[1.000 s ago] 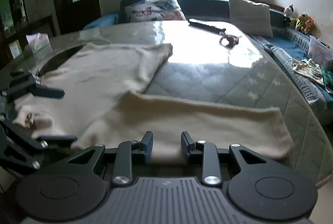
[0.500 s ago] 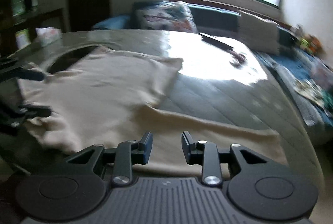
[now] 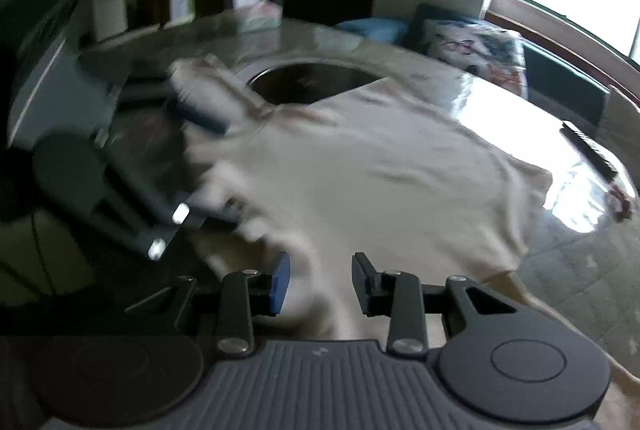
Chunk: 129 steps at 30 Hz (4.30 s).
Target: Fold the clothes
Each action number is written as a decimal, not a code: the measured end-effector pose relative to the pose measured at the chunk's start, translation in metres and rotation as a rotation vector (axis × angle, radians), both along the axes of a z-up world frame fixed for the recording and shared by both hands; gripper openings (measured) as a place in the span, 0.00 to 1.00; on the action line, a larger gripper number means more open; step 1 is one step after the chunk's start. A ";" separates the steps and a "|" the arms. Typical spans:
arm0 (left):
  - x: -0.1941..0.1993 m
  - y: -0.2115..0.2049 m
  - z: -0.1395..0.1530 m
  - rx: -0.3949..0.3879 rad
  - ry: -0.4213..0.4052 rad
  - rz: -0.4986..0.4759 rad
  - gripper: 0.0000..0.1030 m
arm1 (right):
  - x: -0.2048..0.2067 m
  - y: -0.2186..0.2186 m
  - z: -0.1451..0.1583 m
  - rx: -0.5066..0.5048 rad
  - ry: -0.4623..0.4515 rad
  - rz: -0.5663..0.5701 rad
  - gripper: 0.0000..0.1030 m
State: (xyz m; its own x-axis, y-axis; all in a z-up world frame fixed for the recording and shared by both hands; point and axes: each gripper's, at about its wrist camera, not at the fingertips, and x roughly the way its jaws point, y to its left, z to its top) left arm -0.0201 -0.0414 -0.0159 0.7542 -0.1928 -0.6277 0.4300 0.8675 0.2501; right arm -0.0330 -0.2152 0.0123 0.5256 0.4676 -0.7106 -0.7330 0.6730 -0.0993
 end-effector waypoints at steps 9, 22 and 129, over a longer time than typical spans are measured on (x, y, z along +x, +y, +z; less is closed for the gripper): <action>0.012 -0.025 0.013 -0.044 -0.045 -0.046 0.79 | -0.012 -0.063 0.019 0.109 0.001 -0.217 0.33; 0.017 -0.093 -0.004 -0.032 -0.007 -0.217 0.79 | -0.002 -0.149 -0.003 0.109 0.014 -0.578 0.33; 0.013 0.055 0.010 -0.159 -0.059 0.196 0.74 | 0.036 -0.002 0.068 0.039 -0.073 -0.142 0.09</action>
